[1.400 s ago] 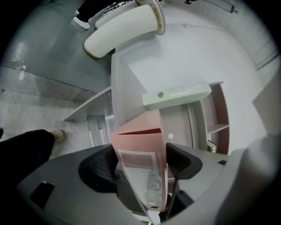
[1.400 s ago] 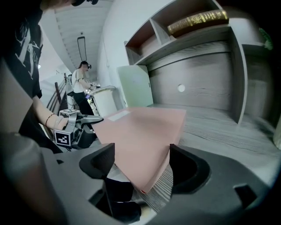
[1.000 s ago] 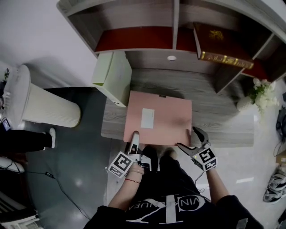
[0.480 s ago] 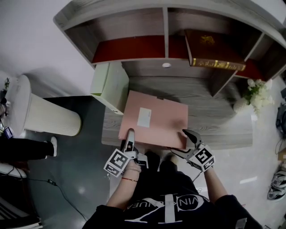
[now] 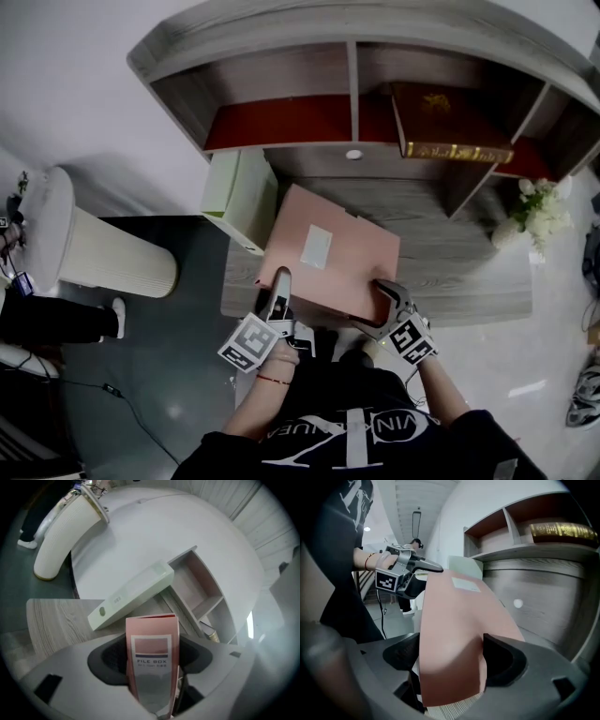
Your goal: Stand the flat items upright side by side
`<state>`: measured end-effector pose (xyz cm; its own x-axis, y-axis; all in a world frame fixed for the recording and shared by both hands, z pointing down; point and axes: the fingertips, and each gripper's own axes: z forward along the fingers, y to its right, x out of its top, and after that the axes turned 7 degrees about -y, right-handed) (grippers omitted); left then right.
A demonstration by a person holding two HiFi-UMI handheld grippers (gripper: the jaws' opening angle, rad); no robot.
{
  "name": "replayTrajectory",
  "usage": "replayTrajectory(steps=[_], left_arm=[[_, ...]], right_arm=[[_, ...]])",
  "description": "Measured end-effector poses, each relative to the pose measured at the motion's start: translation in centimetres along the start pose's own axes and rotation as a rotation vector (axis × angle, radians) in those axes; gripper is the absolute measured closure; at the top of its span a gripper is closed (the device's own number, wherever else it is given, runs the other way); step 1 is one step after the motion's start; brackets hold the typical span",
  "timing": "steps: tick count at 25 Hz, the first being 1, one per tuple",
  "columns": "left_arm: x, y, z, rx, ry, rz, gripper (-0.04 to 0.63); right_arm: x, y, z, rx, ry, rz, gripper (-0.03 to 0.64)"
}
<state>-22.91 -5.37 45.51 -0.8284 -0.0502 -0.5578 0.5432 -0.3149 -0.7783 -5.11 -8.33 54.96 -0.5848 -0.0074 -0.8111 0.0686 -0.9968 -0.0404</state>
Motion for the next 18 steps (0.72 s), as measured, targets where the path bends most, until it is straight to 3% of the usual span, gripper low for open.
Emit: replayTrajectory(steps=[8, 18], left_arm=[[3.7, 4.3, -0.9, -0.022, 0.058, 0.292, 0.316], [7.7, 6.4, -2.5, 0.071, 0.157, 0.601, 0.314]], right_arm=[[2.7, -0.4, 3.5, 0.031, 0.022, -0.034, 0.201], [6.9, -2.2, 10.3, 0.13, 0.036, -0.084, 0.206]])
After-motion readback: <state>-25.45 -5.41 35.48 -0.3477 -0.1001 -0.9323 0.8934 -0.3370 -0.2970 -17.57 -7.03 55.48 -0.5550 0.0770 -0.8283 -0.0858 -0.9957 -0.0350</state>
